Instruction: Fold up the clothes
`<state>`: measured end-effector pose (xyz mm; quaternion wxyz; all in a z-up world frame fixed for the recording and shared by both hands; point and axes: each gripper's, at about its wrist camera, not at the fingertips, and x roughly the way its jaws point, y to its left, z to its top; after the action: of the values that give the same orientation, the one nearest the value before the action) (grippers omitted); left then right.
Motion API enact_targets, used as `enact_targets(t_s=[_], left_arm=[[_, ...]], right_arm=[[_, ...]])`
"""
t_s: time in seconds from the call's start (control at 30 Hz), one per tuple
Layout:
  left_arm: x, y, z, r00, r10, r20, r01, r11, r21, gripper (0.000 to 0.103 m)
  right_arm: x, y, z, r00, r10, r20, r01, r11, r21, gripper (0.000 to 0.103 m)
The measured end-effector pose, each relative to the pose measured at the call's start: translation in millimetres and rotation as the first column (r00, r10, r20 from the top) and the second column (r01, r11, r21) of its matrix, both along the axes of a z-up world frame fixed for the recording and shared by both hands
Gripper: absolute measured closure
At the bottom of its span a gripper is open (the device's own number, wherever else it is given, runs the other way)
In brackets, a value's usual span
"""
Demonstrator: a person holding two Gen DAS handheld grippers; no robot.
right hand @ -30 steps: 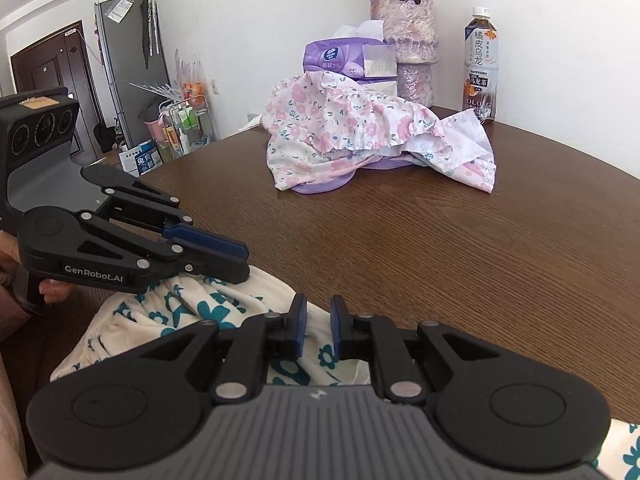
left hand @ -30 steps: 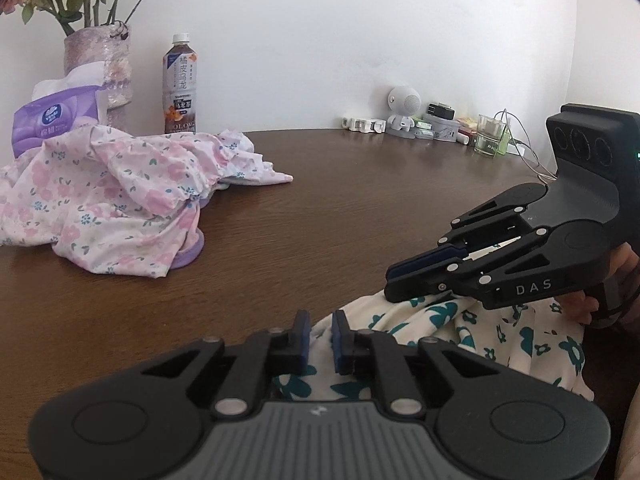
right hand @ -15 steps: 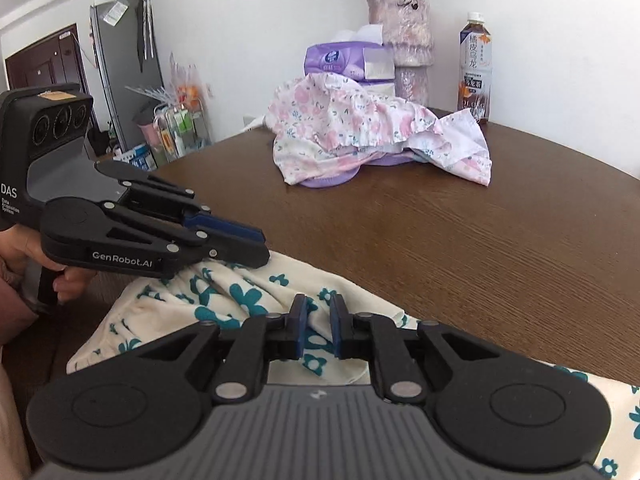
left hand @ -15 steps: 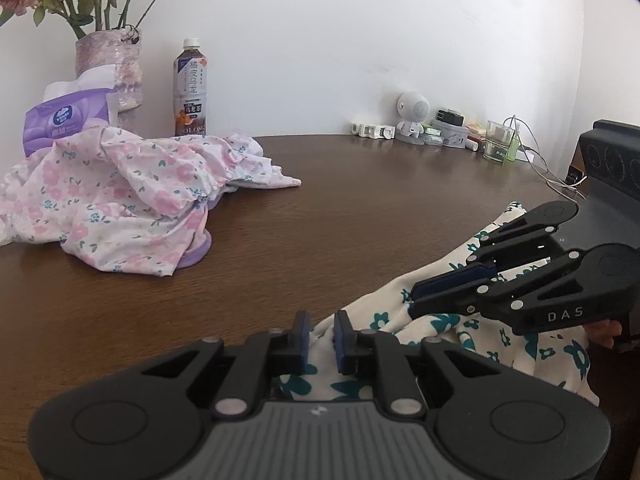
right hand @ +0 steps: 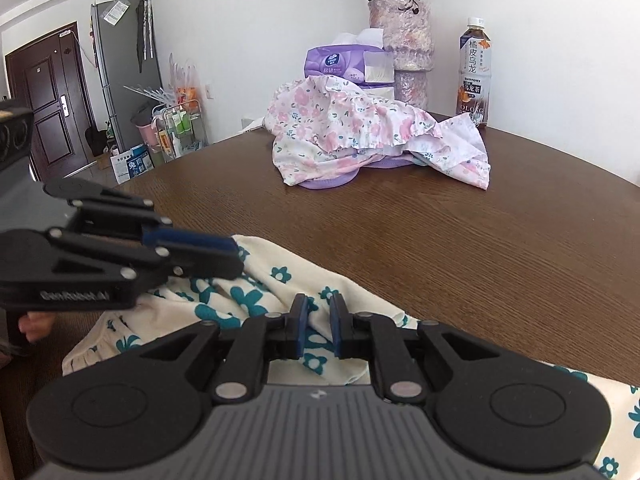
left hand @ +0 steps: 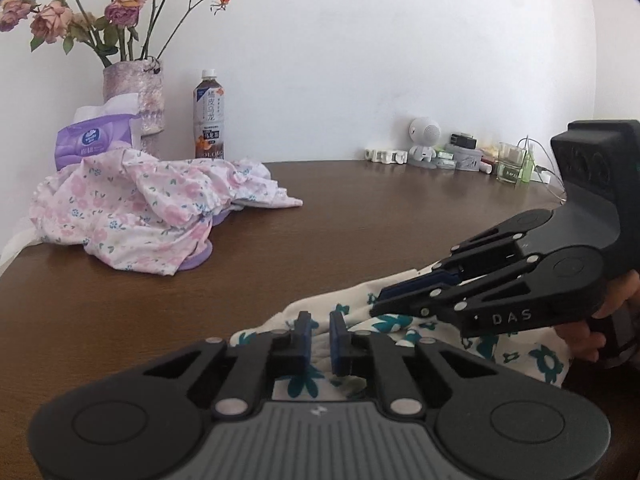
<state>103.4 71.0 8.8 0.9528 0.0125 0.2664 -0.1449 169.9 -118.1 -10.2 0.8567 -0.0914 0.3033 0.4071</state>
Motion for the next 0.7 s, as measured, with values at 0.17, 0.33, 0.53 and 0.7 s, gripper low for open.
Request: enact_targets(t_s=[0.17, 0.33, 0.53, 0.7], left_arm=[[3.6, 3.7, -5.0, 0.999, 0.016, -0.036, -0.016, 1.0, -0.006, 0.096], [6.7, 2.6, -6.9, 0.998, 0.024, -0.056, -0.024, 1.0, 0.011, 0.096], [-9.1, 3.7, 7.4, 0.998, 0.059, -0.03, -0.059, 0.998, 0.0, 0.091], [-28.1, 0.1, 11.7, 0.997, 0.062, -0.036, -0.06, 0.997, 0.047, 0.091]], right_arm=[[-7.3, -2.5, 7.6, 1.0, -0.023, 0.017, 0.023, 1.0, 0.012, 0.091], [-23.5, -7.6, 23.2, 1.0, -0.003, 0.019, 0.002, 0.998, 0.066, 0.091], [-21.5, -0.7, 9.0, 1.0, -0.006, -0.023, 0.006, 1.0, 0.031, 0.092], [-23.0, 2.8, 2.9, 1.0, -0.006, -0.022, 0.006, 1.0, 0.012, 0.092]])
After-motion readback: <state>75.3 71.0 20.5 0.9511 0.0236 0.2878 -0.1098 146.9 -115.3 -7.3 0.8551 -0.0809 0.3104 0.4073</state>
